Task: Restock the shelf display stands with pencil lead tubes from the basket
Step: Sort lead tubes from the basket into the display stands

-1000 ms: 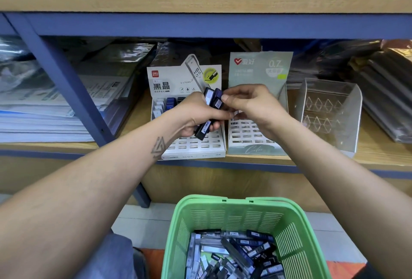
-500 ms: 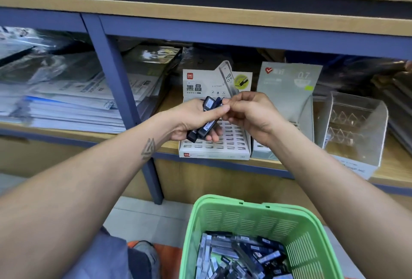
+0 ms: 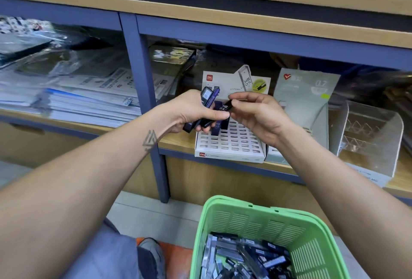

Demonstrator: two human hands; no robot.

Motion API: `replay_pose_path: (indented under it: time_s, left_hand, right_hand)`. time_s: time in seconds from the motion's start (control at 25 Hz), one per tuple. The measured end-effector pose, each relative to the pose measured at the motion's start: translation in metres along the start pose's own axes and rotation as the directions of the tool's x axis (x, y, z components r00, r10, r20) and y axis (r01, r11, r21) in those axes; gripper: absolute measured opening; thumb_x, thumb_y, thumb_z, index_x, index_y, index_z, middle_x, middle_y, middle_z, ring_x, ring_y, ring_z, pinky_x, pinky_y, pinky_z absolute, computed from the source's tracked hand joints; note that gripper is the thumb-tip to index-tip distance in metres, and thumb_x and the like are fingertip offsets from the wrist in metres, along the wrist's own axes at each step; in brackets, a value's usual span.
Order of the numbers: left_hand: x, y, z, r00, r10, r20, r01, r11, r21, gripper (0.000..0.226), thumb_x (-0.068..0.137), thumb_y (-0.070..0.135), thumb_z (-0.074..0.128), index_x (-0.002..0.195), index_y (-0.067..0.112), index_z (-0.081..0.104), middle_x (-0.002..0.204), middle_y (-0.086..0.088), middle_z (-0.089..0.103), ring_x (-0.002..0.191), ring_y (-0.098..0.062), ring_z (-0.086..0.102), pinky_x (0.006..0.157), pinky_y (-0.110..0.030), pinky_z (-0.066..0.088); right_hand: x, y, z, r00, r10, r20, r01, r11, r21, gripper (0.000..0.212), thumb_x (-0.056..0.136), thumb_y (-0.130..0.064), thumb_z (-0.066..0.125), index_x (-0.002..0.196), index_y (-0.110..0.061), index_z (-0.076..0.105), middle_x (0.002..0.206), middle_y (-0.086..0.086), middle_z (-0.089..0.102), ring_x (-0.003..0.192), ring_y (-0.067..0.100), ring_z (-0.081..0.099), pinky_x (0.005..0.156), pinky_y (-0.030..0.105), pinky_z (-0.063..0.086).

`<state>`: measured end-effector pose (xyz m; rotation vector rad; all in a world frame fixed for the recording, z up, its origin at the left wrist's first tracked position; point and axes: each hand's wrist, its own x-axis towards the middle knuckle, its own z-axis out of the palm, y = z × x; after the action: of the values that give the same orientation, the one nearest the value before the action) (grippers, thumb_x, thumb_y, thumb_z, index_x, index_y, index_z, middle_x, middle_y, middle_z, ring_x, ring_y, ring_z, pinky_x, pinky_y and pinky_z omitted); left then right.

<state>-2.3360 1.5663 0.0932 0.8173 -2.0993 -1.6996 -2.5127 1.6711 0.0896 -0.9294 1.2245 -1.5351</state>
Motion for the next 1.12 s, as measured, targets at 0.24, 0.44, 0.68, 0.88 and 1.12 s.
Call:
replay_pose_path:
  time_s: [0.24, 0.44, 0.68, 0.88, 1.12]
  left_hand:
    - [-0.009, 0.003, -0.015, 0.997, -0.061, 0.057, 0.061, 0.998, 0.0, 0.009, 0.09, 0.022, 0.076, 0.088, 0.013, 0.076, 0.092, -0.021, 0.076, 0.078, -0.031, 0.076, 0.039, -0.019, 0.039]
    - [-0.013, 0.003, -0.025, 0.993, -0.115, 0.04, 0.115, 0.993, 0.023, 0.006, 0.09, 0.01, 0.074, 0.096, 0.01, 0.073, 0.096, -0.022, 0.076, 0.087, -0.034, 0.077, 0.039, -0.018, 0.041]
    - [-0.006, 0.002, -0.03, 0.955, -0.209, -0.208, 0.237, 0.964, 0.121, 0.023, 0.085, 0.017, 0.082, 0.091, 0.001, 0.067, 0.069, -0.014, 0.074, 0.047, -0.019, 0.065, 0.036, -0.022, 0.043]
    - [0.002, 0.001, -0.019, 0.935, -0.23, -0.269, 0.275, 0.951, 0.143, 0.02, 0.083, 0.006, 0.082, 0.091, -0.002, 0.066, 0.056, -0.011, 0.065, 0.036, -0.016, 0.053, 0.035, -0.021, 0.039]
    - [0.011, 0.002, -0.009, 0.932, -0.245, -0.269, 0.292, 0.944, 0.152, 0.032, 0.084, 0.004, 0.081, 0.108, -0.009, 0.065, 0.059, -0.012, 0.064, 0.036, -0.015, 0.052, 0.035, -0.02, 0.039]
  right_hand:
    - [0.004, -0.003, 0.008, 0.993, -0.062, -0.101, 0.045, 0.985, -0.169, 0.03, 0.084, 0.019, 0.064, 0.103, -0.003, 0.07, 0.081, 0.008, 0.075, 0.085, 0.022, 0.073, 0.083, 0.03, 0.06]
    - [0.008, -0.001, 0.019, 0.991, -0.088, -0.101, 0.066, 0.976, -0.206, 0.025, 0.084, 0.011, 0.071, 0.1, -0.008, 0.072, 0.074, 0.002, 0.073, 0.08, 0.02, 0.075, 0.076, 0.027, 0.06]
    - [0.02, -0.022, 0.008, 0.965, -0.231, -0.121, 0.167, 0.903, -0.395, 0.025, 0.081, 0.009, 0.077, 0.09, -0.015, 0.075, 0.077, 0.001, 0.071, 0.075, 0.016, 0.071, 0.074, 0.025, 0.059]
    - [0.024, -0.013, -0.001, 0.926, -0.365, -0.094, 0.093, 0.462, -0.882, 0.023, 0.082, -0.006, 0.081, 0.093, -0.022, 0.069, 0.087, -0.004, 0.065, 0.081, 0.017, 0.064, 0.078, 0.03, 0.054]
    - [0.023, 0.015, 0.005, 0.912, -0.407, -0.046, 0.158, 0.453, -0.878, 0.022, 0.084, -0.008, 0.079, 0.088, -0.026, 0.067, 0.083, -0.009, 0.066, 0.078, 0.005, 0.064, 0.065, 0.01, 0.044]
